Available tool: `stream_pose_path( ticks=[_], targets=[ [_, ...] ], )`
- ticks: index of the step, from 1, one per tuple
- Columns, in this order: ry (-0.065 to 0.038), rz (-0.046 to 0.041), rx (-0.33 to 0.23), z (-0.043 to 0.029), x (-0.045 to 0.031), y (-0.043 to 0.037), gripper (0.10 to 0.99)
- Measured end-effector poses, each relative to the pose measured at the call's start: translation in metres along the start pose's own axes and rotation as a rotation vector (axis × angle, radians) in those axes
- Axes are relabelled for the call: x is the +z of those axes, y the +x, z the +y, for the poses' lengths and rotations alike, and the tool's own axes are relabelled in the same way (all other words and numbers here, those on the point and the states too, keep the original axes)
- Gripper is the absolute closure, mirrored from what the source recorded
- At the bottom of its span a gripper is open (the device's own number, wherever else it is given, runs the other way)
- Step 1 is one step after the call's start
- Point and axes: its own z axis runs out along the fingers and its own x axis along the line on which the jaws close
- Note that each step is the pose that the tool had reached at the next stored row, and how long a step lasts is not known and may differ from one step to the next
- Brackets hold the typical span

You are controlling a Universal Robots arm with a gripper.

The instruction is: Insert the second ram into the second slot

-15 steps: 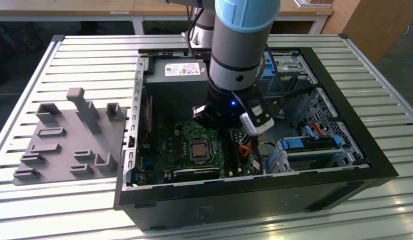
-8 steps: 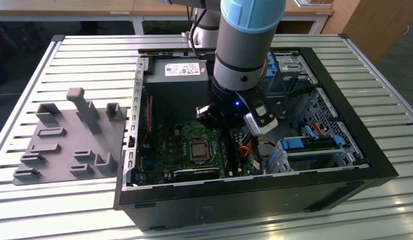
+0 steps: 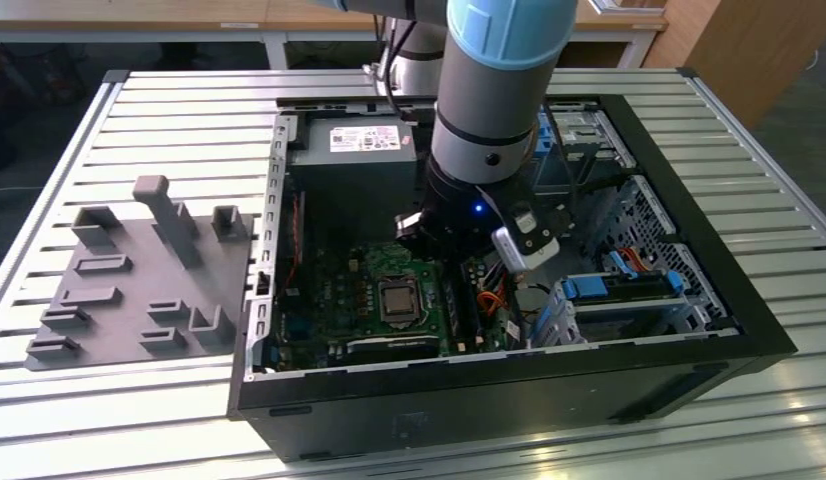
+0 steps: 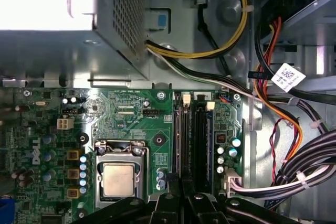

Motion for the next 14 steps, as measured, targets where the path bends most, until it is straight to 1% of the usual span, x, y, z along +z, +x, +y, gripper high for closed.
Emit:
stream_pose_path(
  ticks=[2,5,14],
  targets=[
    [0.0,0.0002,0.0,-0.0001,0.0007,-0.0008,0.953],
    [0.0,0.0026,0.0,-0.0007,0.0017,-0.0043,0.953],
    [0.003,0.0029,0.0,-0.0011,0.0036,-0.0064,0.953]
  ],
)
